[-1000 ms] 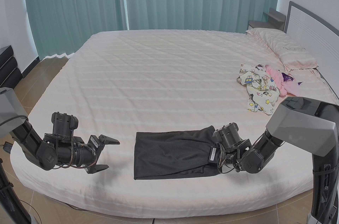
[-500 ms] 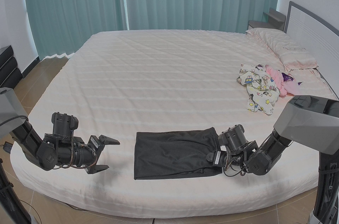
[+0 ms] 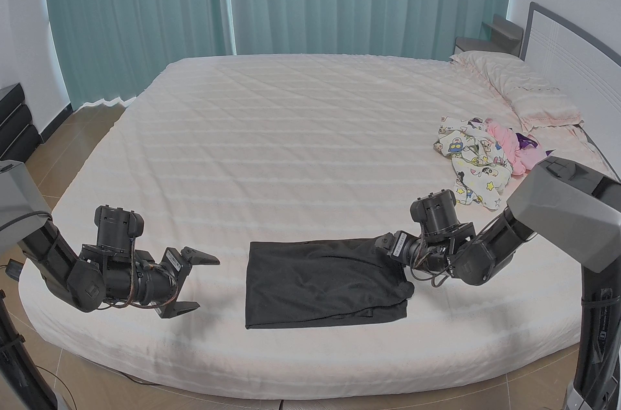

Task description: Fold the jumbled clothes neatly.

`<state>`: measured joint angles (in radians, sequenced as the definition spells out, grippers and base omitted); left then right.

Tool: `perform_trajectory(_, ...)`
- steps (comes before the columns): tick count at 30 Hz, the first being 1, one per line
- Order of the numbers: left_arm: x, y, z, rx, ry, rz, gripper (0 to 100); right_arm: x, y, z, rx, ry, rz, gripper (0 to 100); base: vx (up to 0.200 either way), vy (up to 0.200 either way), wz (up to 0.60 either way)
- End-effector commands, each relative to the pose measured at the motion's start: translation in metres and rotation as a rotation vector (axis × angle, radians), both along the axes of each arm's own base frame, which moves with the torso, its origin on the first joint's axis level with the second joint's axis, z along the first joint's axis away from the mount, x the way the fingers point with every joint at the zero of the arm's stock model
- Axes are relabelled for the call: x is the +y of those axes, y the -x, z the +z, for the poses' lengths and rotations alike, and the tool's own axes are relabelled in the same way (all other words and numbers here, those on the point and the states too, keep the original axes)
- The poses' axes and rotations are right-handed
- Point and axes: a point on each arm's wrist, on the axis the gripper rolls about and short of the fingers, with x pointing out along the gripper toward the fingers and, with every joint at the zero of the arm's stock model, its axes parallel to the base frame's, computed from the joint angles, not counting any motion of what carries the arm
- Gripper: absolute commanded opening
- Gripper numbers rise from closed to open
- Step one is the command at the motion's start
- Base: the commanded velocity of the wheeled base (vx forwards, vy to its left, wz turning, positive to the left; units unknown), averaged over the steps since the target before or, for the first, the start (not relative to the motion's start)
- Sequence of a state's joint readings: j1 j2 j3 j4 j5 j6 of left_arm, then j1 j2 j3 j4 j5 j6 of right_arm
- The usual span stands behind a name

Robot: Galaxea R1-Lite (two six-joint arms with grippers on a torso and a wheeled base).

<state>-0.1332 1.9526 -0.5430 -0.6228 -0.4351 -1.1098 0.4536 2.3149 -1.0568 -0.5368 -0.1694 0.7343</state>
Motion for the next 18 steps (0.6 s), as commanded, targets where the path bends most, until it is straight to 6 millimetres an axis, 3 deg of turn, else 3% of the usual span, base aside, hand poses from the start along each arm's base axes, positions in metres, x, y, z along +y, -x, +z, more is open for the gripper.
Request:
perform_trajectory(1,0.000,0.000,0.000,0.002,0.001,-0.002,100,0.006,-0.026,-0.031,0.011,-0.009,-0.010,100,0.000,0.000,0.00)
perform_trajectory(10,-0.002,0.001,-0.001,0.003,-0.002,-0.008,100,0.015,-0.052,-0.037,-0.026,-0.082,0.004,100,0.000,0.000,0.00)
perform_trajectory(11,-0.002,0.001,-0.001,0.003,-0.002,-0.008,100,0.015,-0.054,-0.037,-0.029,-0.089,-0.002,0,0.000,0.000,0.00)
perform_trajectory(18,-0.007,0.001,-0.003,0.005,-0.029,0.001,100,0.006,-0.060,-0.034,-0.028,-0.129,-0.051,0,0.000,0.000,0.00)
